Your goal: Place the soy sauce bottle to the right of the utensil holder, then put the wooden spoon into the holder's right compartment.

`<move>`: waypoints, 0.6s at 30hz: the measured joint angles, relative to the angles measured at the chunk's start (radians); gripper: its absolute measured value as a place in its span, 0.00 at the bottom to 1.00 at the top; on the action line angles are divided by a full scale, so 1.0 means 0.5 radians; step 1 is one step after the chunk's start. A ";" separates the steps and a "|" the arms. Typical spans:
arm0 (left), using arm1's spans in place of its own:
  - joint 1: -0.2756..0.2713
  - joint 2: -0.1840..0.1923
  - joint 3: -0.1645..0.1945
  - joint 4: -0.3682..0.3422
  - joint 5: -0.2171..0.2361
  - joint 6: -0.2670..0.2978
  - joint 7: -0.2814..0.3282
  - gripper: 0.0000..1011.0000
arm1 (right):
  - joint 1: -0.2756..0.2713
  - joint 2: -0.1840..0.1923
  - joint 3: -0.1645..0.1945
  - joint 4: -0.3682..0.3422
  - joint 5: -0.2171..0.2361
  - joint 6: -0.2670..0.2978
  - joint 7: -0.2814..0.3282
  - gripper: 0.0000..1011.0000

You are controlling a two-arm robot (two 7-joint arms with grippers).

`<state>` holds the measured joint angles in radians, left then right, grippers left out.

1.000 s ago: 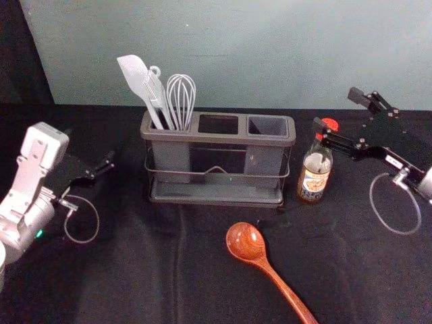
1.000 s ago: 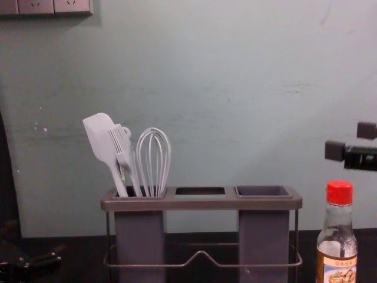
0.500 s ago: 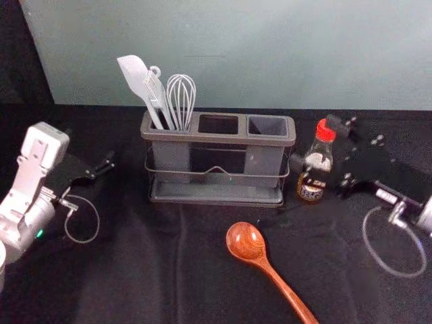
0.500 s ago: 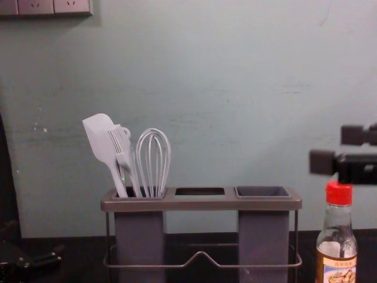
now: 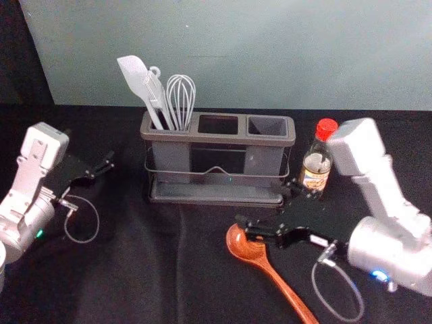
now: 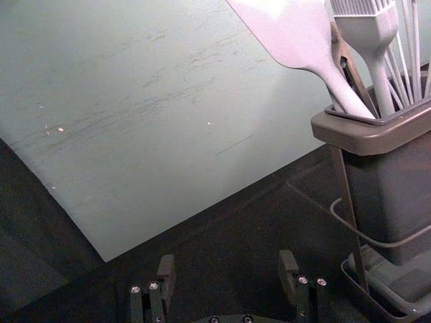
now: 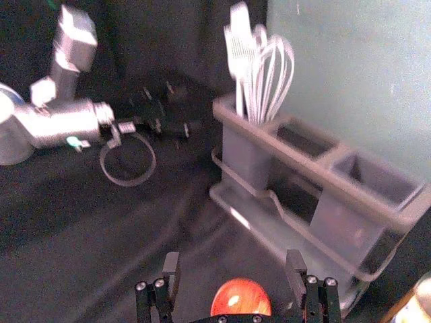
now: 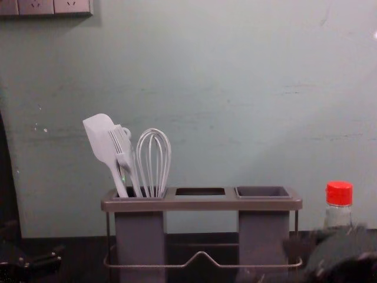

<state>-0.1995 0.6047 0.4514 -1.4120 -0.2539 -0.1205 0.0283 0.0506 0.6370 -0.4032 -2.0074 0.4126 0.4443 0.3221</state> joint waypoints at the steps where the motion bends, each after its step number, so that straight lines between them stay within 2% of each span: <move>1: 0.000 0.000 0.000 0.000 0.000 0.000 0.000 0.99 | 0.011 -0.016 -0.016 0.005 -0.009 0.050 -0.016 0.99; 2: 0.000 0.000 0.000 0.000 0.000 0.000 0.000 0.99 | 0.042 -0.058 -0.054 0.023 -0.026 0.159 -0.050 0.99; 4: 0.000 0.000 0.000 0.000 0.000 0.000 0.000 0.99 | 0.090 -0.118 -0.098 0.059 -0.047 0.302 -0.090 0.99; 7: 0.000 0.000 0.000 0.000 0.000 0.000 0.000 0.99 | 0.142 -0.188 -0.137 0.120 -0.055 0.448 -0.109 0.99; 12: 0.000 0.000 0.000 0.000 0.000 0.000 0.000 0.99 | 0.205 -0.279 -0.172 0.219 -0.075 0.608 -0.140 0.99; 18: 0.000 0.000 0.000 0.000 0.000 0.000 0.000 0.99 | 0.252 -0.343 -0.216 0.311 -0.137 0.698 -0.170 0.99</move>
<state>-0.1995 0.6047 0.4514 -1.4120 -0.2539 -0.1205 0.0283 0.1769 0.4657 -0.5113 -1.8517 0.3439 0.7932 0.2370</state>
